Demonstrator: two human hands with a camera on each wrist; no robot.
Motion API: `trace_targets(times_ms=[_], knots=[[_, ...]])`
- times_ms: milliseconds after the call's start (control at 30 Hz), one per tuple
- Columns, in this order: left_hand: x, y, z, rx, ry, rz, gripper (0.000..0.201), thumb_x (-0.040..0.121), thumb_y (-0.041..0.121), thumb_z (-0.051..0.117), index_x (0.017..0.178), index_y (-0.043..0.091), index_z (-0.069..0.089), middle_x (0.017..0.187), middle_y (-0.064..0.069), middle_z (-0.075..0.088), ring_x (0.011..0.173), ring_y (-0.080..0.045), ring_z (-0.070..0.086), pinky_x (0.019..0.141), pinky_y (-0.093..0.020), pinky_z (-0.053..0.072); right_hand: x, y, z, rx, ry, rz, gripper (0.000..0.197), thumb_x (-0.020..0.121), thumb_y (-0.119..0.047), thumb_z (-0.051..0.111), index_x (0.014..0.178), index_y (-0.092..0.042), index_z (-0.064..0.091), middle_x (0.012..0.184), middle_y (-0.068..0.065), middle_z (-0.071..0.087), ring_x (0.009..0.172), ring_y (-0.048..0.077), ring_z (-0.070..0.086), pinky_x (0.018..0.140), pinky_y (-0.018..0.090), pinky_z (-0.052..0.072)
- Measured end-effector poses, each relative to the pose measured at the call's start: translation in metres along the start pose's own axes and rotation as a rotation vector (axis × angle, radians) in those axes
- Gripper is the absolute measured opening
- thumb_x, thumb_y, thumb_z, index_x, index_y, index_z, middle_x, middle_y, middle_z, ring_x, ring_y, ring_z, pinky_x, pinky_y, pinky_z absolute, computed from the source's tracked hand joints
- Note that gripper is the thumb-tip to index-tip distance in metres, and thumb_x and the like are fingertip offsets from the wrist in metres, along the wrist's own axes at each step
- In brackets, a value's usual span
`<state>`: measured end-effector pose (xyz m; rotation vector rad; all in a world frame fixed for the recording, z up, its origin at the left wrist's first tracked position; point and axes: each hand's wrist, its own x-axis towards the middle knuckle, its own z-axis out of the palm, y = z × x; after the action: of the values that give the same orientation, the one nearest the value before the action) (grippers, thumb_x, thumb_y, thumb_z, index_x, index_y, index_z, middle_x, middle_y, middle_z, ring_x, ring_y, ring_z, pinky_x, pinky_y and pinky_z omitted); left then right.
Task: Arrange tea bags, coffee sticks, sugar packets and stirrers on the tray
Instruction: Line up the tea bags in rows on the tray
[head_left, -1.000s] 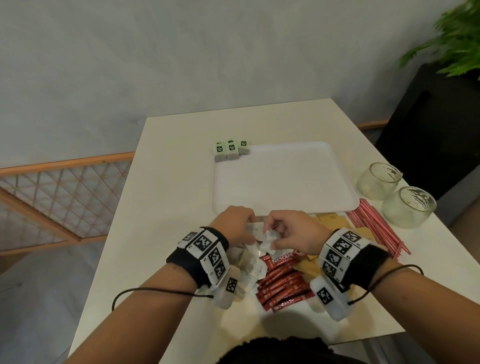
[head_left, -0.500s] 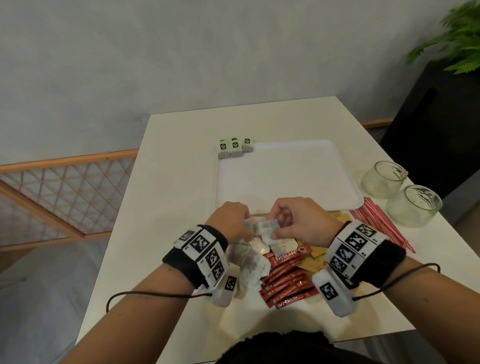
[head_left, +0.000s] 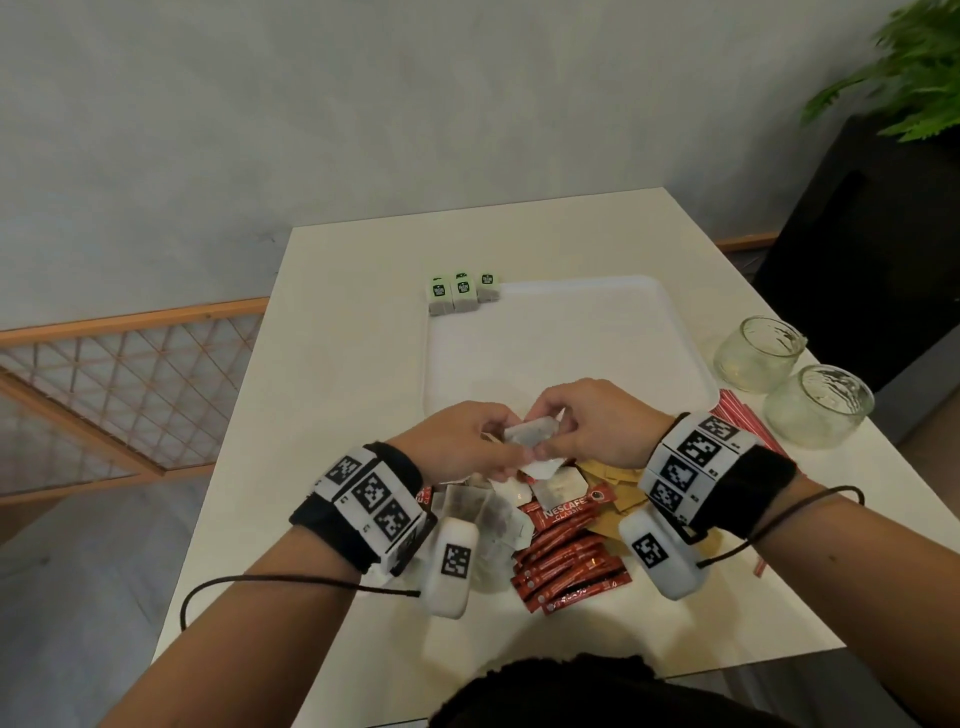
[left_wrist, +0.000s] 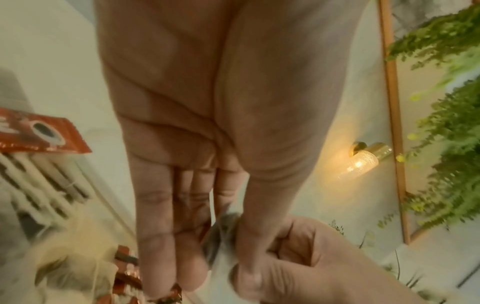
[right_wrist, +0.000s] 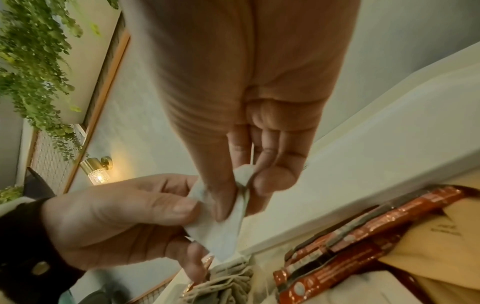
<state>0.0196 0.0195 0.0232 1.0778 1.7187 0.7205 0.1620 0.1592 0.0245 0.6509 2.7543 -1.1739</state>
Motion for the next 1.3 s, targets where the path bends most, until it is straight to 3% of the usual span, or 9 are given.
trace_targets(times_ms=[233,400,533,667,800,933,1033,1167,1300], knots=[[0.002,-0.008,0.02,0.935,0.032,-0.086,0.063,0.074,0.048,0.077,0.125,0.021,0.052,0.118,0.003,0.059,0.105,-0.019,0.057,0.091,-0.034,0.047,-0.002,0.011,0.008,-0.166,-0.05,0.053,0.014,0.087,-0.032,0.07,0.09,-0.019,0.068,0.078,-0.006,0.061,0.068,0.006,0.052,0.058,0.017,0.037],[0.013,-0.007,0.027,1.102,-0.003,-0.113,0.055,0.074,0.056,0.074,0.109,0.018,0.055,0.108,0.0,0.064,0.101,-0.022,0.059,0.083,-0.031,0.039,-0.004,0.016,0.009,-0.16,-0.061,0.055,0.009,0.088,-0.032,0.069,0.091,-0.024,0.065,0.076,-0.017,0.055,0.068,-0.002,0.049,0.058,0.013,0.034],[0.017,-0.004,0.028,0.999,-0.024,-0.18,0.056,0.076,0.048,0.077,0.114,0.013,0.054,0.109,-0.002,0.064,0.099,-0.022,0.06,0.076,-0.029,0.041,-0.006,0.021,0.008,-0.145,-0.044,0.072,0.009,0.087,-0.033,0.07,0.087,-0.028,0.063,0.073,-0.017,0.055,0.065,-0.002,0.049,0.057,0.016,0.034],[0.022,-0.008,0.026,0.893,-0.063,-0.212,0.053,0.076,0.045,0.076,0.116,0.014,0.061,0.112,-0.002,0.067,0.102,-0.02,0.061,0.088,-0.032,0.049,-0.007,0.028,0.008,-0.147,-0.039,0.085,0.009,0.087,-0.035,0.069,0.088,-0.028,0.064,0.076,-0.015,0.058,0.069,0.001,0.052,0.06,0.019,0.038],[0.021,-0.003,0.026,0.919,-0.059,-0.192,0.044,0.083,0.042,0.069,0.119,0.018,0.061,0.113,0.001,0.064,0.107,-0.021,0.056,0.102,-0.039,0.031,-0.01,0.029,0.006,-0.131,-0.046,0.073,0.013,0.089,-0.034,0.067,0.097,-0.024,0.067,0.08,-0.011,0.061,0.071,0.005,0.054,0.064,0.021,0.04],[0.018,-0.003,0.022,0.702,-0.02,-0.141,0.026,0.087,0.031,0.065,0.109,0.02,0.056,0.104,0.004,0.059,0.097,-0.017,0.056,0.082,-0.027,0.042,-0.014,0.029,-0.002,-0.061,-0.119,-0.033,0.003,0.093,-0.033,0.061,0.096,-0.034,0.063,0.093,0.002,0.067,0.081,0.017,0.059,0.079,0.034,0.048],[0.012,0.0,0.012,0.491,0.035,-0.06,0.024,0.085,0.033,0.069,0.101,0.025,0.052,0.102,0.006,0.059,0.093,-0.014,0.057,0.071,-0.025,0.043,-0.021,0.021,-0.013,0.125,-0.199,-0.099,0.011,0.095,-0.026,0.06,0.103,-0.025,0.067,0.08,-0.009,0.064,0.07,0.012,0.056,0.072,0.029,0.048],[0.01,0.0,0.002,0.13,0.124,-0.015,0.03,0.083,0.036,0.07,0.105,0.018,0.057,0.105,-0.005,0.069,0.098,-0.025,0.066,0.087,-0.045,0.055,-0.02,0.009,-0.024,0.222,-0.223,-0.137,0.018,0.095,-0.019,0.06,0.112,-0.015,0.066,0.068,-0.019,0.06,0.061,0.0,0.054,0.066,0.019,0.047],[0.013,0.0,0.009,-0.181,0.072,-0.035,0.062,0.069,0.041,0.079,0.118,0.009,0.058,0.116,-0.019,0.067,0.108,-0.036,0.065,0.098,-0.058,0.048,-0.006,0.011,-0.02,0.199,0.013,-0.125,0.022,0.087,-0.016,0.07,0.107,-0.026,0.066,0.078,-0.008,0.052,0.07,0.009,0.051,0.069,0.031,0.048]])
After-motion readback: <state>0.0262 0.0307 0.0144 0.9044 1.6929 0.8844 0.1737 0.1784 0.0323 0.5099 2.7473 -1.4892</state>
